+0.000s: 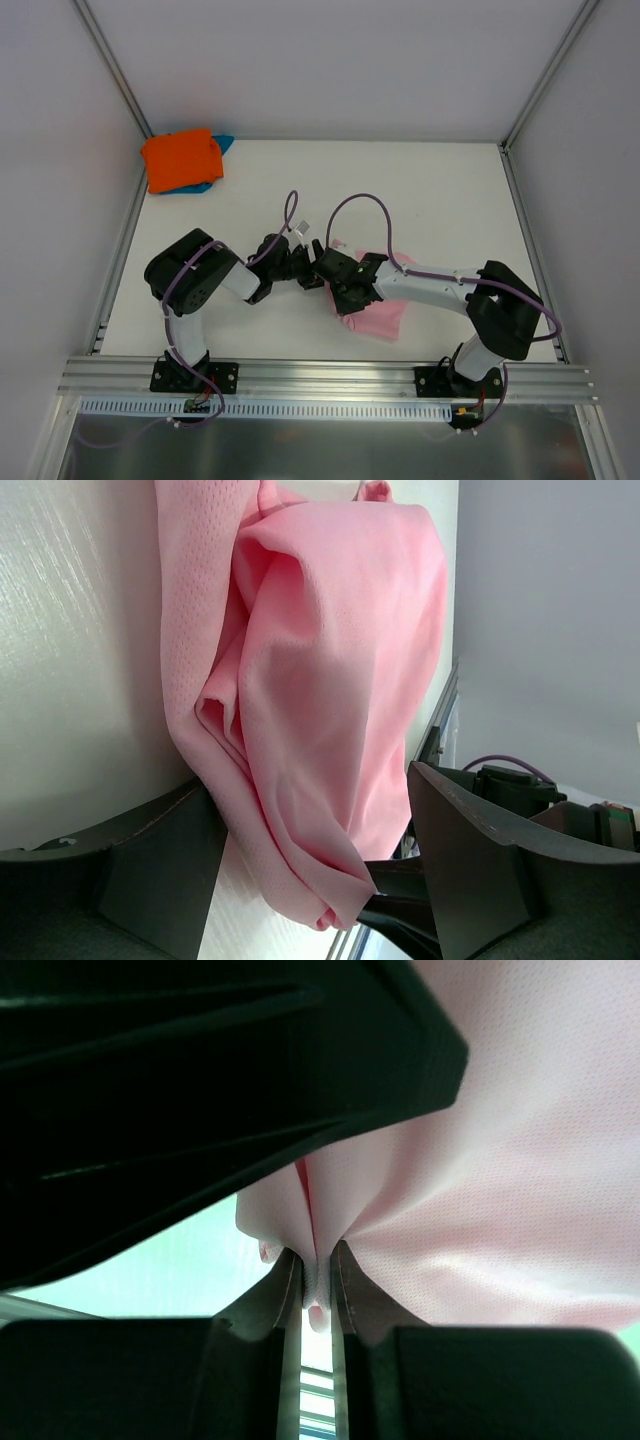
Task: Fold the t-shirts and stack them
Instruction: Put the neatly folded tshirt into the corner of the board with the left arm
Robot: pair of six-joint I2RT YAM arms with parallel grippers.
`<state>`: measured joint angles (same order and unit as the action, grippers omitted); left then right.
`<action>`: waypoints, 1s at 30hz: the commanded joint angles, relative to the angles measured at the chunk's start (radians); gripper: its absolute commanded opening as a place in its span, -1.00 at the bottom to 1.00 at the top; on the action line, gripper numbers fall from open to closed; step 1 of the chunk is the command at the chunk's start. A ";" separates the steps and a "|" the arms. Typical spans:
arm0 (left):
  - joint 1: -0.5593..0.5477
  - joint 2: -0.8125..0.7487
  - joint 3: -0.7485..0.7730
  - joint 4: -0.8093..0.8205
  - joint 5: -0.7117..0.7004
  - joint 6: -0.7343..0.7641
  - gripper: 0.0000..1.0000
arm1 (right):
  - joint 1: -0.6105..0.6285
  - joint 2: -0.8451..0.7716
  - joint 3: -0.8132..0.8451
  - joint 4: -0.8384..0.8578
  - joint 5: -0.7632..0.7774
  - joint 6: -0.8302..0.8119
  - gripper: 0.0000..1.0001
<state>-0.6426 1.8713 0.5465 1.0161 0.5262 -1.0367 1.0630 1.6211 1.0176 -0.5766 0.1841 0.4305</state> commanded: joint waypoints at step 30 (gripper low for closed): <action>-0.055 0.112 0.026 -0.073 -0.034 0.018 0.21 | 0.015 -0.078 0.033 -0.040 0.038 -0.001 -0.97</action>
<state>-0.6880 1.9419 0.5823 1.0721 0.5411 -1.0744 1.0710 1.5890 1.0393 -0.6060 0.1982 0.4297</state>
